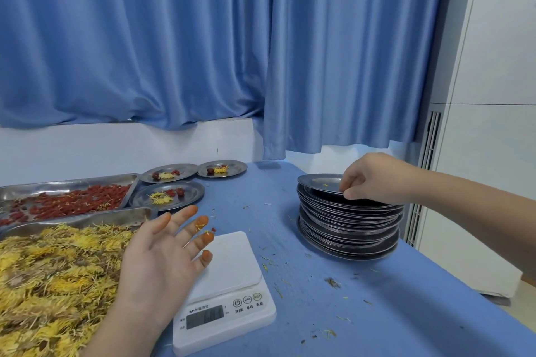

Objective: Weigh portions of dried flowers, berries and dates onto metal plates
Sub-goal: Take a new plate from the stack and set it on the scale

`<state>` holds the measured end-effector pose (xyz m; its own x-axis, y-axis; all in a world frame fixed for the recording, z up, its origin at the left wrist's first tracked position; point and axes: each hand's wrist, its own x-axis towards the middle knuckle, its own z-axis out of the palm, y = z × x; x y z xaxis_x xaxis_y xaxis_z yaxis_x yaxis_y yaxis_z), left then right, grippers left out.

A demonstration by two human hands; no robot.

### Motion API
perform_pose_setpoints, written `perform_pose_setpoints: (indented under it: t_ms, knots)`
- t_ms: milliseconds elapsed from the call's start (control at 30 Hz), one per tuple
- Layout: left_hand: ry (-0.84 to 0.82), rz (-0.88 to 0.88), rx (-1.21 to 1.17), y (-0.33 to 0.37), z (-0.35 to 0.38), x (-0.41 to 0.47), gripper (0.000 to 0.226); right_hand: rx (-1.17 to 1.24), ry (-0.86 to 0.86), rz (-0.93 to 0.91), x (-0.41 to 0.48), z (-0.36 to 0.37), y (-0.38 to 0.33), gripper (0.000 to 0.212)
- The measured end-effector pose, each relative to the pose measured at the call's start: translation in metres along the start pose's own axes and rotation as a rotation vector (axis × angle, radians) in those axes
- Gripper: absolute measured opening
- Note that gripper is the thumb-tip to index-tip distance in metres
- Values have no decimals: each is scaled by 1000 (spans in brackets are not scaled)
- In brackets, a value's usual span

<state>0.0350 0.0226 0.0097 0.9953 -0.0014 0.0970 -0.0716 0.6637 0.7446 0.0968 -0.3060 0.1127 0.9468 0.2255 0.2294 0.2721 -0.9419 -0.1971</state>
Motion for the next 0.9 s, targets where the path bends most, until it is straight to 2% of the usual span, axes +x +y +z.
perform_pose_setpoints:
  t_ms: [267,400,500,600,700,900]
  knots:
    - [0,-5,-40,1,0,-1,36,22,-39,17,8,-9,-2,5]
    - [5,-12,-60,1,-1,-1,35,12,4,24,13,-16,-6,6]
    - [8,-11,-71,2,-2,0,35,-171,64,-78,11,-13,-11,6]
    - [7,-9,-70,2,-3,0,38,-483,202,-213,9,1,-11,25]
    - [-1,-8,-69,2,-2,-1,37,-628,260,-216,10,12,-8,35]
    - [-4,-9,-63,2,-2,-1,35,-770,351,-193,6,15,-5,16]
